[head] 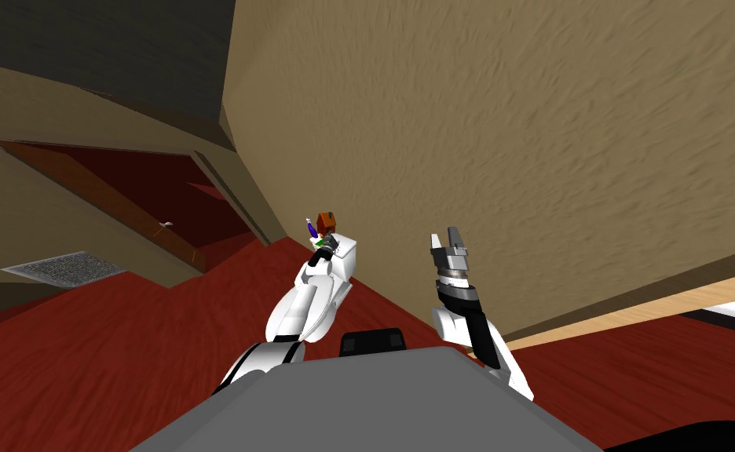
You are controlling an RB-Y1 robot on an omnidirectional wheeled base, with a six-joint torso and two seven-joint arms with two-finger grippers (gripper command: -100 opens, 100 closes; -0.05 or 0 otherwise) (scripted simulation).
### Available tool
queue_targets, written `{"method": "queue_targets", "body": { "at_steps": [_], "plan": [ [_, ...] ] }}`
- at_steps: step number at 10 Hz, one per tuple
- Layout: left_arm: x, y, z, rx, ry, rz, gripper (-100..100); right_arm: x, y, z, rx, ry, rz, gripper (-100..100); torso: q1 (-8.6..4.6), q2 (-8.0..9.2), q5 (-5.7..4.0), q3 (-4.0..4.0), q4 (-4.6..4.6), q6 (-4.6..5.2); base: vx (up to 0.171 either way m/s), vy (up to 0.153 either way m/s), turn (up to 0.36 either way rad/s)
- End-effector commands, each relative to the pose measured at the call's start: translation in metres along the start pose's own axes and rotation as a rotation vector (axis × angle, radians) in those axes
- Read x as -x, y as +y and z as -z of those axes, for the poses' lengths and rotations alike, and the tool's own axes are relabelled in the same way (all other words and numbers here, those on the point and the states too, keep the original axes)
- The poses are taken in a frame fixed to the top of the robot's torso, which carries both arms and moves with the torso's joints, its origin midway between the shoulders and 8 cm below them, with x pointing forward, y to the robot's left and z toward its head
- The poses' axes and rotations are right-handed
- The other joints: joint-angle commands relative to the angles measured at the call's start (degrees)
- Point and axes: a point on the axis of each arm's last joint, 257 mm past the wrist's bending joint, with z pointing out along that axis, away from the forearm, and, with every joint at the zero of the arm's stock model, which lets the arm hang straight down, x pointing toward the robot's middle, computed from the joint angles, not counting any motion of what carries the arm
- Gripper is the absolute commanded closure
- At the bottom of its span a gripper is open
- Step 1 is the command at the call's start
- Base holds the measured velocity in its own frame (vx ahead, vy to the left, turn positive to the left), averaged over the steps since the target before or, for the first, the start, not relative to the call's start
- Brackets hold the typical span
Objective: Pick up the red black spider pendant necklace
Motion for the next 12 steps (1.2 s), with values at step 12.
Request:
{"method": "queue_targets", "body": {
  "at_steps": [12],
  "plan": [
    [0.022, 0.066, -0.042, 0.307, -0.126, 0.071, -100, 0.000, 0.000, 0.000, 0.000, 0.000, 0.000, 0, -0.01, -0.04, 0.00, -0.02, -0.01, -0.01, 0.002, -0.040, 0.048]
  ]
}}
